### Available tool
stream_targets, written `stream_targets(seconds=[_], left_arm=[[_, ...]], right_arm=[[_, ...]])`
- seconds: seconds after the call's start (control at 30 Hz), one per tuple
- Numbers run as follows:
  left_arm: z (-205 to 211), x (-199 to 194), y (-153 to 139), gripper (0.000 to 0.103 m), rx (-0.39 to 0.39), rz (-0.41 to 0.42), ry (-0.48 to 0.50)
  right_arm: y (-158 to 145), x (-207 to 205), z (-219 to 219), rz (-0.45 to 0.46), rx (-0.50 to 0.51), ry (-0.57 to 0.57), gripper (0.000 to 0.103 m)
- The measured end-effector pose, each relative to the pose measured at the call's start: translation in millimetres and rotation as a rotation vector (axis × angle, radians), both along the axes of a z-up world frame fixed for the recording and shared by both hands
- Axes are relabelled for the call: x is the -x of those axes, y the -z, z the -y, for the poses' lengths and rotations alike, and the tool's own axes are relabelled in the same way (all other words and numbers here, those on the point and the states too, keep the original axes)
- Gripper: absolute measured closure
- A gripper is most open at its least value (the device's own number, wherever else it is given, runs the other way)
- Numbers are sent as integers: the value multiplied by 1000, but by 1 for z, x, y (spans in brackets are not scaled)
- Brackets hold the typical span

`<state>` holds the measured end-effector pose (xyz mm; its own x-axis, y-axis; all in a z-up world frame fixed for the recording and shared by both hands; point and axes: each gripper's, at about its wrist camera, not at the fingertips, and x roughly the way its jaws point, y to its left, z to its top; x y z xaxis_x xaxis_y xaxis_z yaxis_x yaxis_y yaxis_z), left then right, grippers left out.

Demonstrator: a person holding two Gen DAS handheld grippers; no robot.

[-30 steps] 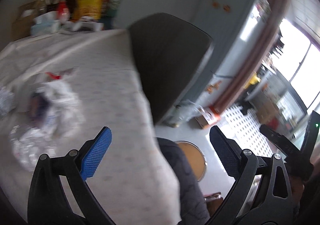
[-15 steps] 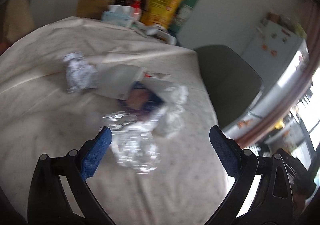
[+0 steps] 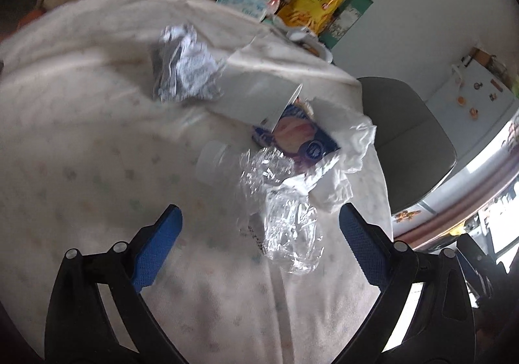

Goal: Collect trash
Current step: 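Grasp the crumpled clear plastic bottle with the left tool, then grasp the white plastic bag with the right tool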

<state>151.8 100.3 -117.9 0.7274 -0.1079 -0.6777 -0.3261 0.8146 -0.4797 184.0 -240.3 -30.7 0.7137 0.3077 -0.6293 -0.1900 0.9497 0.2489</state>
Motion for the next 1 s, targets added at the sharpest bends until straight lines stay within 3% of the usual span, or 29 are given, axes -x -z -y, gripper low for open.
stream_targets(seconds=[0.1, 0.2, 0.23, 0.27, 0.53, 0.83, 1.0], left_arm=[[3, -4, 1, 18, -7, 3, -9], [3, -7, 4, 46, 48, 4, -11], [3, -8, 7, 66, 59, -1, -6], [2, -9, 8, 69, 91, 12, 10], [-4, 5, -9, 71, 49, 74, -32], [-40, 28, -20, 71, 17, 101, -115], [-52, 37, -19, 71, 22, 101, -154]], right_arm=[[0, -1, -16, 6, -6, -38, 8], [0, -1, -22, 7, -10, -52, 8], [1, -1, -25, 7, -12, -57, 8], [2, -1, -26, 5, -14, -59, 8], [9, -2, -40, -21, -6, -99, 11], [25, -21, -90, -81, 3, -236, 32], [34, -32, -122, -108, 16, -306, 34]])
